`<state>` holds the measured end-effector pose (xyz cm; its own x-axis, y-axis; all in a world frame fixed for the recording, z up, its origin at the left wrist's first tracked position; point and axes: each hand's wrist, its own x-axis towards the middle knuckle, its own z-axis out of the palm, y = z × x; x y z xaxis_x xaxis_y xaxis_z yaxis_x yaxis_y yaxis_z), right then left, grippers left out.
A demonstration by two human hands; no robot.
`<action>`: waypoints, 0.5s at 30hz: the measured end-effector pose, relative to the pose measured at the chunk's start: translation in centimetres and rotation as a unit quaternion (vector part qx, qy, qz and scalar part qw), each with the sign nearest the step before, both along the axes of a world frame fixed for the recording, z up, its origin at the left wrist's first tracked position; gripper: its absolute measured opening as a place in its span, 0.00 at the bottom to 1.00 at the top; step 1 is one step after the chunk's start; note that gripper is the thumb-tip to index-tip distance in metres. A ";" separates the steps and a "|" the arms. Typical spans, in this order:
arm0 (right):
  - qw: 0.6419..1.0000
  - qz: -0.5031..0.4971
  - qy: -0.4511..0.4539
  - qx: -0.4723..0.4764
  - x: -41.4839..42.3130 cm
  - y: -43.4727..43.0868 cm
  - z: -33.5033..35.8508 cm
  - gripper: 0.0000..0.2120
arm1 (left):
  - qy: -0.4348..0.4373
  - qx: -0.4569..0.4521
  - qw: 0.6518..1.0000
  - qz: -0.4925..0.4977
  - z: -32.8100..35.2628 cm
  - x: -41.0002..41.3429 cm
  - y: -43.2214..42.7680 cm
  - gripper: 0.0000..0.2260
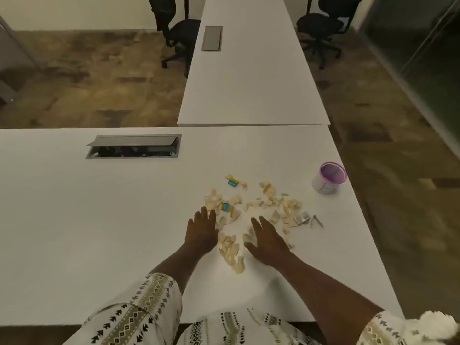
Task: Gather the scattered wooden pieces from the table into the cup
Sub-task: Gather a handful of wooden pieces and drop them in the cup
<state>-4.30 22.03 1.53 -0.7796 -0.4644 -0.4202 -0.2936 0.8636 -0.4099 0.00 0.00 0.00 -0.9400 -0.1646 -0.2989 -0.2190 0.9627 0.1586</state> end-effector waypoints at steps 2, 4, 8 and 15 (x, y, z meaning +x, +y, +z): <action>0.999 0.016 -0.025 0.023 0.6 -0.5 -0.7 0.40 | -0.024 0.024 0.999 0.020 -0.6 0.5 -0.2 0.30; 0.997 0.031 -0.051 0.042 1.3 -0.9 -1.4 0.41 | -0.054 0.031 0.998 0.027 -1.2 1.3 -0.1 0.30; 0.995 0.079 -0.040 0.051 2.2 -2.4 -2.6 0.43 | -0.073 0.051 0.995 0.034 -1.9 1.9 0.2 0.31; 0.984 0.170 0.019 0.054 3.1 -5.1 -4.5 0.37 | -0.061 0.061 0.996 0.019 -3.6 2.7 0.3 0.26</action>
<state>-1.18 16.90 -2.93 -0.6034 -0.6548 -0.4551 -0.5855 0.7513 -0.3046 2.70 0.27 -3.57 -0.8894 -0.1549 -0.4301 -0.2800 0.9283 0.2446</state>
